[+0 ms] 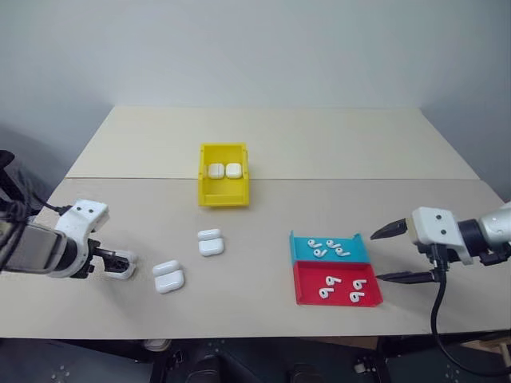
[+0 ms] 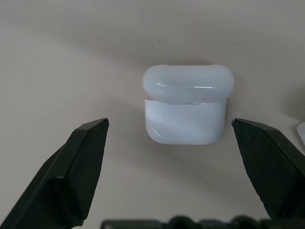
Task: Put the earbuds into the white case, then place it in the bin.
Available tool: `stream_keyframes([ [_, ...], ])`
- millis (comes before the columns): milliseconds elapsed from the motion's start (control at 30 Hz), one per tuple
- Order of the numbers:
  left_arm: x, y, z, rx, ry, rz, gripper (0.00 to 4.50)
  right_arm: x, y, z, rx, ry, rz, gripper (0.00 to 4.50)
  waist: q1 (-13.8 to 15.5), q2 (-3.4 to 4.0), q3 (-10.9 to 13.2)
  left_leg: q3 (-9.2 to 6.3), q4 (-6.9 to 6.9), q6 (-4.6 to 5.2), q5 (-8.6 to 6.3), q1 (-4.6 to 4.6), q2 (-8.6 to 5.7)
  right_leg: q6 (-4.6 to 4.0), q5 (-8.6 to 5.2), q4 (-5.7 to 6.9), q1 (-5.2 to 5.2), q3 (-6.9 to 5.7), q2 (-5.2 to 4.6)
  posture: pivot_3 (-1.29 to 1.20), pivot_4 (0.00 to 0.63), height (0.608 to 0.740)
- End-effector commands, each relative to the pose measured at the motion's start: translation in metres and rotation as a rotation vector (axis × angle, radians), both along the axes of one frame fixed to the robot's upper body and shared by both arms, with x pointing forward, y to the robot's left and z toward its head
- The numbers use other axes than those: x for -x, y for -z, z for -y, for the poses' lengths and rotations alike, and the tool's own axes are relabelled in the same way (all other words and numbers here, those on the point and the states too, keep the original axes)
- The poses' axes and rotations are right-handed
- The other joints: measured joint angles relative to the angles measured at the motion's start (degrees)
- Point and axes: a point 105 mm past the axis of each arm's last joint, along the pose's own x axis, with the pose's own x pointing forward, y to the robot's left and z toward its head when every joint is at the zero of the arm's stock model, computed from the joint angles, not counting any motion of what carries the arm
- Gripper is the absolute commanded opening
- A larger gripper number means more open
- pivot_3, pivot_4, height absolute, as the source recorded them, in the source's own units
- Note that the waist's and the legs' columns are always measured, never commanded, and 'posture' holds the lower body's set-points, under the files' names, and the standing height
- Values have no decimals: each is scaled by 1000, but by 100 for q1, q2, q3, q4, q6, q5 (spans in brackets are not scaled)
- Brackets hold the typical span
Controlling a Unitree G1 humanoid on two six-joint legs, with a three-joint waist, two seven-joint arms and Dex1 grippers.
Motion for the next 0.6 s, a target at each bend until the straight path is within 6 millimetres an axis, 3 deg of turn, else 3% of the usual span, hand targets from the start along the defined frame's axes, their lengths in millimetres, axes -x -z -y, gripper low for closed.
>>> stream_keyframes([
  [33,-5,-3,3,-21,4,13,4500,0,-16,4,7,16,55,4465,3,0,0,0,0,0,0,0,-1,0,0,0,0,0,-1,0,150,740],
  [600,-8,19,9,14,-18,-50,4500,-2,-8,4,27,45,57,4465,0,0,0,-3,3,-4,3,3,-2,1,0,1,6,-2,-1,0,150,740],
])
